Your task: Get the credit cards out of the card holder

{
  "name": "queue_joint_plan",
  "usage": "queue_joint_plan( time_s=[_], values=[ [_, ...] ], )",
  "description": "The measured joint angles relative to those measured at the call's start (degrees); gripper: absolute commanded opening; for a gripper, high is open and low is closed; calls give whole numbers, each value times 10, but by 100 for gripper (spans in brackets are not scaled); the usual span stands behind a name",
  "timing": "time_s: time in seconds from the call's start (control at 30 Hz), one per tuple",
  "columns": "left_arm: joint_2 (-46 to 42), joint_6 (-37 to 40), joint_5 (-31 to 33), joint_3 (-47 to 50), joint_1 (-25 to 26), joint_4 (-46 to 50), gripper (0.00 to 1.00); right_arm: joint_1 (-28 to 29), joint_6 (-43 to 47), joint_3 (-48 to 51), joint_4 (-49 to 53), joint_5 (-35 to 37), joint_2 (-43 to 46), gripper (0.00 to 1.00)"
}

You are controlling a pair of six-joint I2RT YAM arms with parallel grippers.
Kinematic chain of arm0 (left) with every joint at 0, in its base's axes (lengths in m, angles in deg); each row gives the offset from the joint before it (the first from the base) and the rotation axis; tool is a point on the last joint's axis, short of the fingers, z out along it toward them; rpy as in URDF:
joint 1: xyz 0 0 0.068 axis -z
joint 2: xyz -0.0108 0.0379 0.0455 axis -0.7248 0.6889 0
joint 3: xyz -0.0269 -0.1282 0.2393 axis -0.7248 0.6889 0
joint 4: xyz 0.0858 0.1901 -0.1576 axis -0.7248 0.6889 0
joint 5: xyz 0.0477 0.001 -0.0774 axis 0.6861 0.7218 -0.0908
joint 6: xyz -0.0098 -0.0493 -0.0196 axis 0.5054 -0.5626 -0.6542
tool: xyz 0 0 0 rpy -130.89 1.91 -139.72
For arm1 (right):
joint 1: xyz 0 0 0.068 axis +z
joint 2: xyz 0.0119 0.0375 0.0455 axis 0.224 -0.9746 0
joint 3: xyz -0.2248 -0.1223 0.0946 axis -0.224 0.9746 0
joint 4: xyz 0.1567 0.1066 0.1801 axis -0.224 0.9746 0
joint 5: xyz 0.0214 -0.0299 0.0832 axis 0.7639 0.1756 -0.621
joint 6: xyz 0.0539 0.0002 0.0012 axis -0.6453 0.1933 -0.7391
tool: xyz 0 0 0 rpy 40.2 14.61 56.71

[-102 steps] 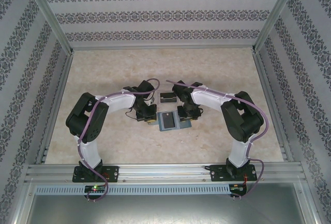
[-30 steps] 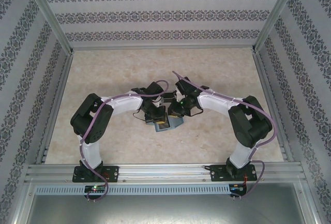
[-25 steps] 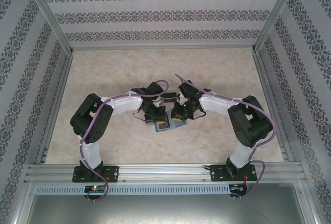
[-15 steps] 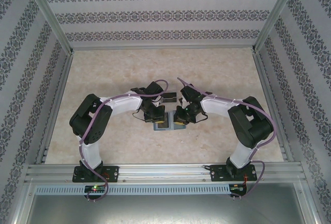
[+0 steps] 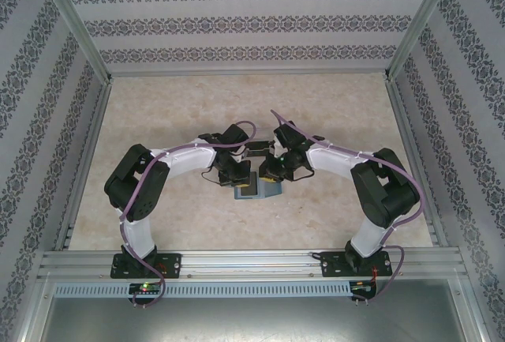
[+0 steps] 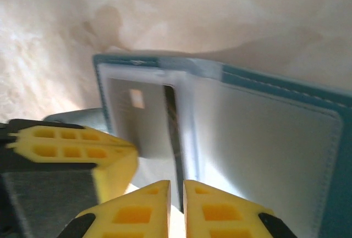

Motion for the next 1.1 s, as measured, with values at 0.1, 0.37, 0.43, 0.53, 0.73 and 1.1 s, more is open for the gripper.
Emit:
queue_joint_plan(
  time_s=[0.1,0.37,0.43,0.53,0.73,1.1],
  values=[
    [0,0,0,3,0,0,0,4,-7,-10,-11,-10,-10,20],
    [0,0,0,8,0,-1,0,7,-19,-36,-28,-15,-50,24],
    [0,0,0,8,0,-1,0,7,-19,-37,-29,-15,-56,24],
    [0,0,0,9,0,-1,0,8,-20,-37,-28,-15,-62,25],
    [0,0,-1,11,0,-3,0,15,-20,-37,-31,-15,-75,26],
    [-1,0,-1,12,0,-3,0,15,-17,-43,-20,-5,-78,30]
  ],
)
